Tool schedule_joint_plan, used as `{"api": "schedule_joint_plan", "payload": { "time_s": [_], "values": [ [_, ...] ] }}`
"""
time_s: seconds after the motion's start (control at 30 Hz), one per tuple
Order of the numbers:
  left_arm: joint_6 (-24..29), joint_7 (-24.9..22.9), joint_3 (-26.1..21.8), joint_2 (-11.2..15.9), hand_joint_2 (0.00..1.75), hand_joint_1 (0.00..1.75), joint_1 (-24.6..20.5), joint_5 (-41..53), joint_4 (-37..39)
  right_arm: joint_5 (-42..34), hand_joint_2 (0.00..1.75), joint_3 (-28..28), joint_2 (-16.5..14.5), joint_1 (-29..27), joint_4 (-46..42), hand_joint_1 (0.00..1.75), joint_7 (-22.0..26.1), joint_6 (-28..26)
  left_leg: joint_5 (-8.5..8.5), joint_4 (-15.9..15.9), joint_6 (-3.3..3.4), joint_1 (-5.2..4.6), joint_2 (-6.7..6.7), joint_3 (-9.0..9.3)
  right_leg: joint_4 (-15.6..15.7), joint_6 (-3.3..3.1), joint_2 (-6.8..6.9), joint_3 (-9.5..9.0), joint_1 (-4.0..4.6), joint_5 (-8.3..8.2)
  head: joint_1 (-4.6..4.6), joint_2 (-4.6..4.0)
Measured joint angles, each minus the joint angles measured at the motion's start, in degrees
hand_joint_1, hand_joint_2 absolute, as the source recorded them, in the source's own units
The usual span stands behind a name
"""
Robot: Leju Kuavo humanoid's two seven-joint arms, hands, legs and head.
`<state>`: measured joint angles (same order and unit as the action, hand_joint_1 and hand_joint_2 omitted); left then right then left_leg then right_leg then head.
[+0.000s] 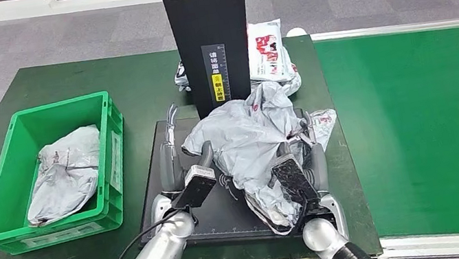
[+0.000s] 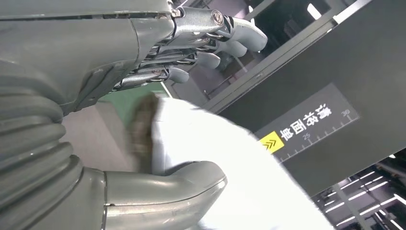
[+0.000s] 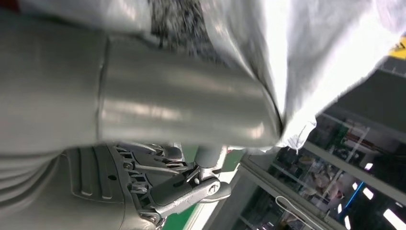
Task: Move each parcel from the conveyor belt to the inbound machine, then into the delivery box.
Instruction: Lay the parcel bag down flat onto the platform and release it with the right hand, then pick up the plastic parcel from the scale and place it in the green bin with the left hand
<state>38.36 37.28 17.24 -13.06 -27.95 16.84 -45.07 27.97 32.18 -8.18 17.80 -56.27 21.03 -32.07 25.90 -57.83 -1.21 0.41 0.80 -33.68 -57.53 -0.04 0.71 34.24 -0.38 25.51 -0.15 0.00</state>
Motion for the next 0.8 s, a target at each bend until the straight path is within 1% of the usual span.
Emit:
{"api": "schedule_joint_plan", "payload": {
  "time_s": [0.07, 0.2, 0.4, 0.6, 0.8],
  "values": [
    [-0.7, -0.7, 0.3, -0.1, 0.00, 0.00, -0.2, 0.4, 0.4, -2.2, 0.00, -0.5, 0.1, 0.0, -0.2, 0.00, 0.8, 1.2, 0.00, 0.0, 0.00, -0.02, 0.00, 0.00, 0.0, 0.00, -0.01, 0.00, 0.00, 0.00, 0.00, 0.00],
    [-2.7, -2.3, 1.3, -0.1, 0.00, 0.00, -0.3, 1.4, 1.3, -6.0, 0.00, -1.4, 0.2, 0.1, -0.2, 0.00, 2.6, 2.2, -0.01, 0.0, -0.01, -0.01, 0.00, 0.00, 0.0, 0.00, -0.01, 0.01, 0.01, 0.00, 0.00, 0.00],
    [-3.9, -5.3, 2.8, -0.2, 0.00, 0.00, -1.1, 4.2, 3.2, -9.1, 0.00, -2.1, 0.3, 1.8, 1.1, 0.00, 3.5, 4.9, -0.01, 0.0, -0.01, -0.01, 0.00, -0.01, 0.0, 0.00, -0.01, 0.01, 0.01, 0.00, 0.00, 0.00],
    [-2.9, -6.3, 3.8, -0.3, 0.00, 0.00, -1.4, 6.5, 5.0, -7.9, 0.00, -2.1, 0.3, 4.2, 4.7, 0.00, 0.7, 7.5, -0.01, 0.0, -0.01, -0.01, -0.01, -0.02, 0.0, 0.00, -0.01, 0.01, 0.01, 0.00, 0.00, 0.00],
    [-1.6, -5.8, 3.9, -0.4, 0.00, 0.00, -1.5, 6.8, 5.4, -7.1, 0.00, -2.2, 0.2, 4.9, 6.4, 0.00, 1.4, 6.6, -0.01, 0.0, -0.01, -0.01, -0.02, -0.02, 0.0, 0.00, 0.00, 0.02, 0.01, 0.00, 0.00, 0.00]
  ]
}}
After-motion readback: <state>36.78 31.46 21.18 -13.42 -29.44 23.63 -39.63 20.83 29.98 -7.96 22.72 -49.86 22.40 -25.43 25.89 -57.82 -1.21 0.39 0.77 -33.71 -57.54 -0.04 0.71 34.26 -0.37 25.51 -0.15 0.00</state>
